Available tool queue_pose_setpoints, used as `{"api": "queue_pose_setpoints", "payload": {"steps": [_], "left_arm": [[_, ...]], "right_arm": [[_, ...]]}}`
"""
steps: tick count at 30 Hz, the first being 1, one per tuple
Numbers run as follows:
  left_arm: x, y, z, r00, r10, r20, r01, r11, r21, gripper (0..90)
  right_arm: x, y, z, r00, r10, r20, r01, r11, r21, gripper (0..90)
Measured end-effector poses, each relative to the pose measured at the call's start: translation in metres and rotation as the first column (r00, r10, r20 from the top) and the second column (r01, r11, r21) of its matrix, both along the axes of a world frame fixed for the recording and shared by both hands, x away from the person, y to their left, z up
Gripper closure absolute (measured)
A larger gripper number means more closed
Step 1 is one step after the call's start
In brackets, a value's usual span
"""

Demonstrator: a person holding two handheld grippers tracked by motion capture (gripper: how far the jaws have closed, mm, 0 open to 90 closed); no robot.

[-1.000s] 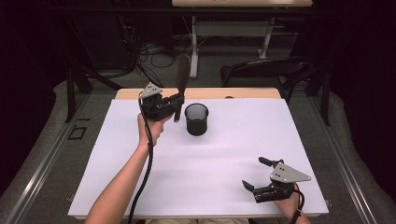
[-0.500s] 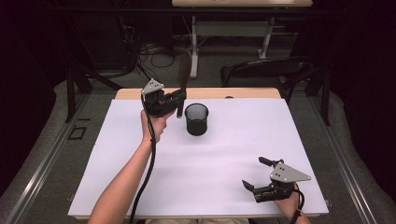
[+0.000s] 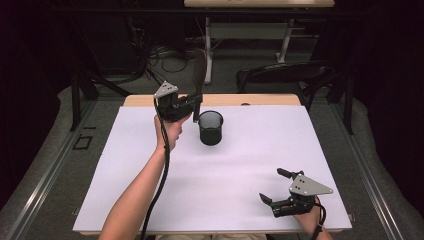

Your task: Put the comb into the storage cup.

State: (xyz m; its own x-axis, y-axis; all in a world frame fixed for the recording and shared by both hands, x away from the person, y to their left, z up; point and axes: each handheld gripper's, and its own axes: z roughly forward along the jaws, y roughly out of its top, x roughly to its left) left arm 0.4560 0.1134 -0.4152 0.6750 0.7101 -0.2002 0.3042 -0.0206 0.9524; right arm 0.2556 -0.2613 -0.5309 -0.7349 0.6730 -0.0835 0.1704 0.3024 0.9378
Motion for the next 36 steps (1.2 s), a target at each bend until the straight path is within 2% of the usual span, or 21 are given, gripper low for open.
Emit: {"api": "queue_pose_setpoints", "payload": {"steps": [24,28,36], "left_arm": [[0.009,-0.016,-0.007,1.0,-0.001,0.002,0.001,0.9994,-0.033,72.6],[0.01,-0.018,-0.009,0.9999,0.008,0.01,-0.007,0.9982,-0.059,72.6],[0.012,-0.025,-0.013,0.9997,0.012,0.021,-0.011,0.9987,-0.05,72.6]], "right_arm": [[0.0,0.0,0.0,1.0,0.0,0.001,0.0,1.0,-0.004,1.4],[0.0,0.0,0.0,1.0,0.0,0.003,0.0,1.0,-0.003,1.4],[0.0,-0.001,0.0,1.0,-0.002,0.003,0.002,1.0,0.0,1.4]]}}
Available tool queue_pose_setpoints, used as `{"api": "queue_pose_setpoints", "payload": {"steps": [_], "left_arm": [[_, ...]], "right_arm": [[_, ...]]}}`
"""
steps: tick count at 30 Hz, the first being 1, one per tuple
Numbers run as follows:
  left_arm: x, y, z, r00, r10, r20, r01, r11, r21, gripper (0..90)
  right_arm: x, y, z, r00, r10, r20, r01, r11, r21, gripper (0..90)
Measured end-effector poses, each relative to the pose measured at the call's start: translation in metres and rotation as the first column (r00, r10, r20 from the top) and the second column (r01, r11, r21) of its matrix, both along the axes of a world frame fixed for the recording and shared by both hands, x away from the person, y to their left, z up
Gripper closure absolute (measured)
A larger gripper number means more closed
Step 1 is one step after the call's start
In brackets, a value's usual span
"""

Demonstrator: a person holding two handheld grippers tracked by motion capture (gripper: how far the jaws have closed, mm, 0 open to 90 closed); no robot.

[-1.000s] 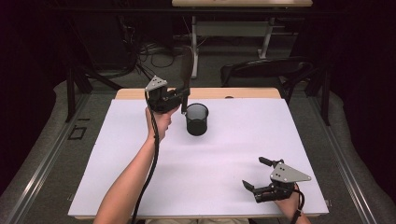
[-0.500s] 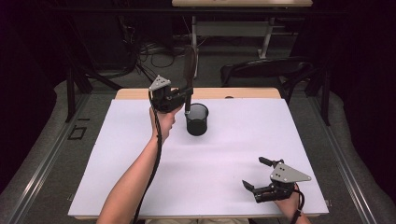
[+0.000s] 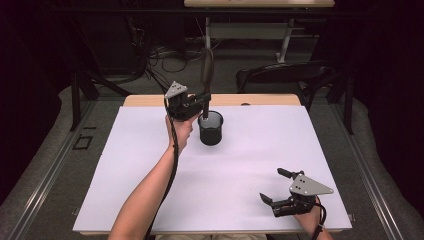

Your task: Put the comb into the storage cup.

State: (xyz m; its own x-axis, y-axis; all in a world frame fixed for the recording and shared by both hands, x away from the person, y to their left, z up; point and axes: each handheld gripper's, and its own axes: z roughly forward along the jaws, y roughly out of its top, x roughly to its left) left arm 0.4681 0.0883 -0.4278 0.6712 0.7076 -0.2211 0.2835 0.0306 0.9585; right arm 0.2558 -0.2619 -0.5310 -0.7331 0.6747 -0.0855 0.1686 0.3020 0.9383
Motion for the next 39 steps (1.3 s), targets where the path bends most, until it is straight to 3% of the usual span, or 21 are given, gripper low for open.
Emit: {"api": "queue_pose_setpoints", "payload": {"steps": [17,32,39], "left_arm": [[0.004,-0.008,-0.008,0.9987,0.039,0.032,-0.039,0.9992,0.0,72.7],[0.007,-0.013,-0.013,0.997,0.056,0.053,-0.058,0.9978,0.033,72.6],[0.008,-0.016,-0.018,0.9963,0.057,0.064,-0.059,0.9981,0.019,72.7]], "right_arm": [[0.0,-0.001,0.001,1.0,0.0,-0.001,0.0,1.0,0.001,1.4],[0.0,-0.001,0.001,1.0,0.0,0.0,0.0,1.0,0.003,1.4],[0.0,-0.001,0.001,1.0,-0.002,0.003,0.002,1.0,0.004,1.4]]}}
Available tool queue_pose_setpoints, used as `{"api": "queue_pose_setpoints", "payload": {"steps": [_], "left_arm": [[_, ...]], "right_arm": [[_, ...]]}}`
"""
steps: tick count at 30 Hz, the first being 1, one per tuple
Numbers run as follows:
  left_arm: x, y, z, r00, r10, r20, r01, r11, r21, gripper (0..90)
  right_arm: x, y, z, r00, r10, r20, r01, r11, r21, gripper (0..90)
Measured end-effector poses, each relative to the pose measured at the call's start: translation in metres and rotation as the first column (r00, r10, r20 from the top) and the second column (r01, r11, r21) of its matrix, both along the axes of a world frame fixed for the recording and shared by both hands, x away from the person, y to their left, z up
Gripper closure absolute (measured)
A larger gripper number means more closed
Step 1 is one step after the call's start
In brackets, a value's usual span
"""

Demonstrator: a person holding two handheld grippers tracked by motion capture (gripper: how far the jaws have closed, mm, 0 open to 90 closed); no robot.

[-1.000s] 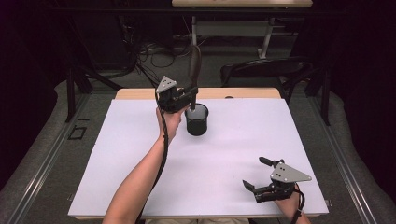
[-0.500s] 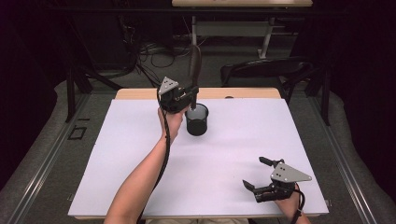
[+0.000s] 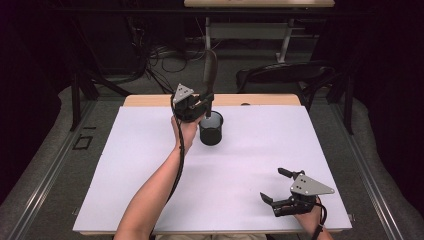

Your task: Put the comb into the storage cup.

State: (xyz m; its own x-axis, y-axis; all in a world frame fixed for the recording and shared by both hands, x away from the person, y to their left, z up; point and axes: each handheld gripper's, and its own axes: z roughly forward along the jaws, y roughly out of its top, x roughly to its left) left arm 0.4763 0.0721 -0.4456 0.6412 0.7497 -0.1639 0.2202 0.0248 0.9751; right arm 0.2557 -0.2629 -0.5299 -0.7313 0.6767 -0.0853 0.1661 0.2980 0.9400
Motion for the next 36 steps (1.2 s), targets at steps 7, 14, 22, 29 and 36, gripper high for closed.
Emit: {"api": "queue_pose_setpoints", "payload": {"steps": [7,14,22,29,36], "left_arm": [[0.0,-0.001,-0.003,0.9998,0.003,0.02,-0.003,0.9999,-0.017,72.7],[0.001,-0.003,-0.011,0.9997,0.012,0.023,-0.011,0.9998,-0.015,72.7],[0.003,-0.005,-0.017,0.9993,0.028,0.026,-0.028,0.9995,-0.017,72.8],[0.004,-0.006,-0.027,0.999,0.041,0.019,-0.041,0.9991,-0.005,72.8],[0.005,-0.006,-0.033,0.9988,0.046,0.012,-0.046,0.9989,-0.006,72.8]], "right_arm": [[0.0,-0.001,0.0,1.0,0.0,-0.001,0.0,1.0,0.0,1.4],[0.0,0.0,0.0,1.0,0.001,-0.005,-0.001,1.0,0.002,1.4],[0.0,0.0,0.0,1.0,0.0,-0.005,0.0,1.0,0.002,1.4],[0.0,0.0,0.0,1.0,0.0,-0.006,0.0,1.0,0.003,1.5],[0.001,0.0,-0.001,1.0,-0.001,-0.004,0.001,1.0,0.001,1.5]]}}
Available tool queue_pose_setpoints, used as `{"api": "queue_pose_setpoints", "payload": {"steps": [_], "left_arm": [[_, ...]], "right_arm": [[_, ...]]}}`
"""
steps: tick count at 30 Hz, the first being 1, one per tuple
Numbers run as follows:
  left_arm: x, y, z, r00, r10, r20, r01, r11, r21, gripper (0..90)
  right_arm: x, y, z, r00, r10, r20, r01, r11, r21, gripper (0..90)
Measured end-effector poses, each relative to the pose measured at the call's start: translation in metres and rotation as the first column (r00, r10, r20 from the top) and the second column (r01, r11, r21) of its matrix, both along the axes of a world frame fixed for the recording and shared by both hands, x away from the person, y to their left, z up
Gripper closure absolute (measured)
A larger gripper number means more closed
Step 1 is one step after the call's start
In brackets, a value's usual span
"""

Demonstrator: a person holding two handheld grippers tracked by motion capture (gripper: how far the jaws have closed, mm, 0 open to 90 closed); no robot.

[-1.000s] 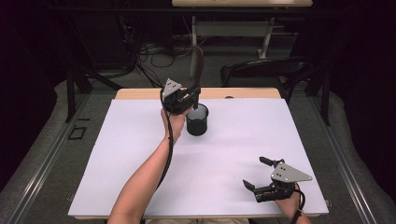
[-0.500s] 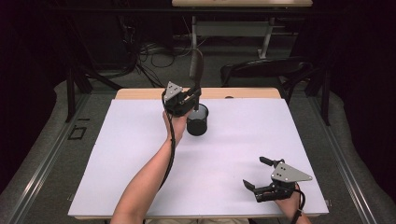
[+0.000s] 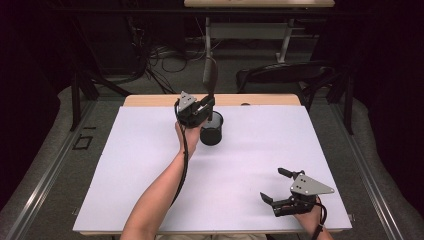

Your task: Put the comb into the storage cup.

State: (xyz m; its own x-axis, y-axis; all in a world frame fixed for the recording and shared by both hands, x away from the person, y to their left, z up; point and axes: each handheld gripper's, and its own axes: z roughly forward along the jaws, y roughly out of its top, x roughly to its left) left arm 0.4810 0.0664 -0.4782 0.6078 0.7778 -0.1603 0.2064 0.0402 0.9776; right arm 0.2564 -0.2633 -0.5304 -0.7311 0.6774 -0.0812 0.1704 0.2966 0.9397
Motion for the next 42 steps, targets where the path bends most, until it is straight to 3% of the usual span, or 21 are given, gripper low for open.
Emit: {"api": "queue_pose_setpoints", "payload": {"steps": [23,42], "left_arm": [[-0.002,0.002,-0.015,0.9996,-0.01,-0.025,0.01,0.9999,0.01,72.8],[-0.003,-0.001,-0.018,0.9994,-0.021,-0.027,0.022,0.9994,0.027,72.8]], "right_arm": [[0.0,0.0,0.0,1.0,-0.001,0.0,0.001,1.0,0.001,1.5],[0.0,-0.001,0.0,1.0,-0.001,0.001,0.001,1.0,-0.001,1.6]]}}
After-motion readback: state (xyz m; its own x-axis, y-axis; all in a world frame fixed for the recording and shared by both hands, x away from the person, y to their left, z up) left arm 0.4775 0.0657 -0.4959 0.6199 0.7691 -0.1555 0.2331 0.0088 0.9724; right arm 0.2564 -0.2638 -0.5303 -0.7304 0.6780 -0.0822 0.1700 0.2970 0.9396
